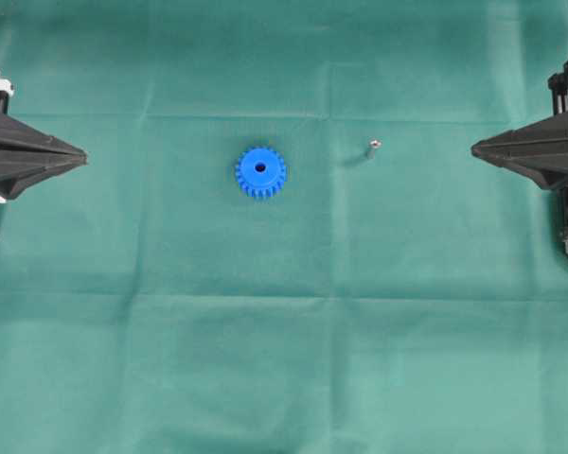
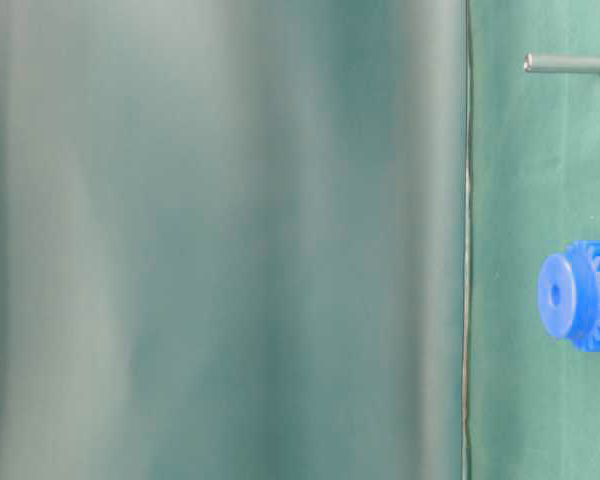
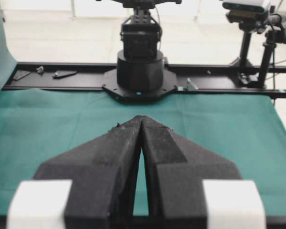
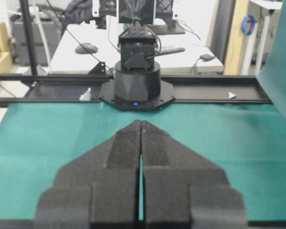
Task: Insert the shaft placed at a random location into the center hole of the small gear at another random location.
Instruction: 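Move the right gripper left toward the small silver shaft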
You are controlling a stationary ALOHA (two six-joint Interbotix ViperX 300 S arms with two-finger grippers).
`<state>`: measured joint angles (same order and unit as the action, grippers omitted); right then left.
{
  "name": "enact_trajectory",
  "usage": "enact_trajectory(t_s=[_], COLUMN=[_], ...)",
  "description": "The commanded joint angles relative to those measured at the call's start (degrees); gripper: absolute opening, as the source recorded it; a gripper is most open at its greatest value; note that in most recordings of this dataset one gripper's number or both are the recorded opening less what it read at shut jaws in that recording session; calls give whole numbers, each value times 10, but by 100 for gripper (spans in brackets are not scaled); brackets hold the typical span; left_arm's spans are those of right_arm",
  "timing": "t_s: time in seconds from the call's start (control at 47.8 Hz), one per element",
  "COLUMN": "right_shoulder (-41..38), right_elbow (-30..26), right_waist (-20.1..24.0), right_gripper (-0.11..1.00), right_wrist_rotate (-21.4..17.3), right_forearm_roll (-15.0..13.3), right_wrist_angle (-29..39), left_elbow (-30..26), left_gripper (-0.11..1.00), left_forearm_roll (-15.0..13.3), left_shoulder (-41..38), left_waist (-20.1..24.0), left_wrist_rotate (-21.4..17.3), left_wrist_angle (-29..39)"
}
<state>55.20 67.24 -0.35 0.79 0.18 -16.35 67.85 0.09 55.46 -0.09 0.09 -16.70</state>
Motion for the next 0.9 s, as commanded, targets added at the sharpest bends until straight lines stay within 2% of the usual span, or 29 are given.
enact_trajectory(t_s=[0.0,0.209,0.314,0.502,0.628,0.816,0.879], right_shoulder=[-7,-45,-74,-137,-199,-299,-338], right_elbow=[-5,-4,1,3,1,4,3], right_waist=[-4,-45,-76,-98,-114,-125,-127], right_gripper=[1,1,1,4,30,84,91], right_wrist_rotate=[-4,-2,-3,-4,-3,5,8], right_forearm_roll=[-1,-1,-1,-1,-1,-3,-3], right_wrist_angle=[-5,28,25,9,-14,-81,-111], left_elbow=[-17,-17,-17,-16,-16,-15,-15], left_gripper=[0,0,0,0,0,0,0], left_forearm_roll=[7,7,7,7,8,8,8], left_shoulder=[-4,-4,-4,-4,-4,-4,-4], left_waist=[0,0,0,0,0,0,0], left_wrist_rotate=[5,7,6,6,5,5,4], left_wrist_angle=[3,11,11,12,12,17,18])
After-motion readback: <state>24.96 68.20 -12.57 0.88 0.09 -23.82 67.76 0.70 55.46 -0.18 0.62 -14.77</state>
